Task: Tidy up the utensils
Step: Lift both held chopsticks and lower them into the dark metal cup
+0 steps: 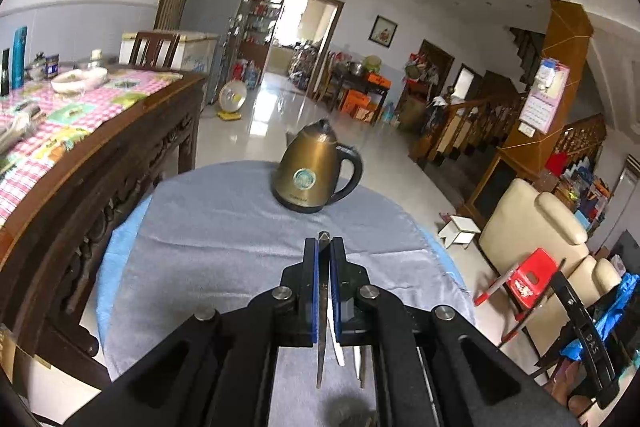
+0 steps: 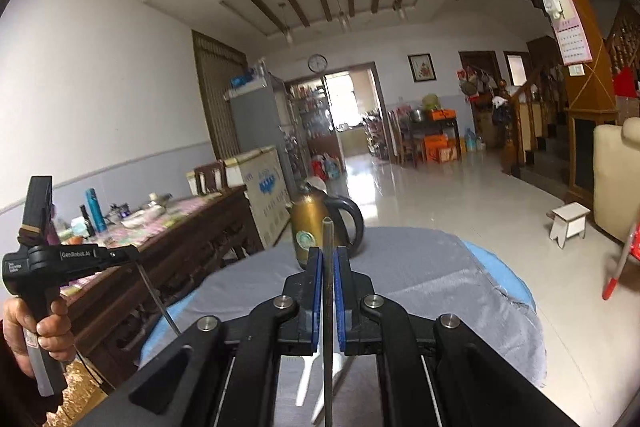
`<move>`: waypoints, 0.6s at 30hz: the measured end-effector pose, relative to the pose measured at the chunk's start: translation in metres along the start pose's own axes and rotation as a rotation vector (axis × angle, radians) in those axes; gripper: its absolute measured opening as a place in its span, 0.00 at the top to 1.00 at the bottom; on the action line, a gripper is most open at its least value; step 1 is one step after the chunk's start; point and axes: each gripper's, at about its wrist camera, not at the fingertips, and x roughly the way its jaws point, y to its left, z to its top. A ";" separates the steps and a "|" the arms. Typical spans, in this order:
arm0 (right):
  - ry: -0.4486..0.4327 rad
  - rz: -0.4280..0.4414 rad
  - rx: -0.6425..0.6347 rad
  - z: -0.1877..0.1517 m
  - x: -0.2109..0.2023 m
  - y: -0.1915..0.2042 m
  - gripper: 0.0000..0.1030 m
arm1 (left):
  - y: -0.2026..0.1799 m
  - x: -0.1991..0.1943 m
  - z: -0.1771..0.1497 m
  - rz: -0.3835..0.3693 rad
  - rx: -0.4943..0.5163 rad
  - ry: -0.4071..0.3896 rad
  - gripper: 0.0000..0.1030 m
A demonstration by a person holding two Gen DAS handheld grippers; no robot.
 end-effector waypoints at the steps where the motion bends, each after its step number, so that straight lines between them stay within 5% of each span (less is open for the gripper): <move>1: -0.010 0.009 0.001 0.002 -0.006 0.003 0.94 | -0.002 -0.009 0.000 -0.006 0.004 -0.016 0.95; 18: -0.015 0.106 -0.035 -0.008 -0.021 0.053 0.94 | -0.033 -0.066 -0.020 -0.137 0.024 -0.075 0.95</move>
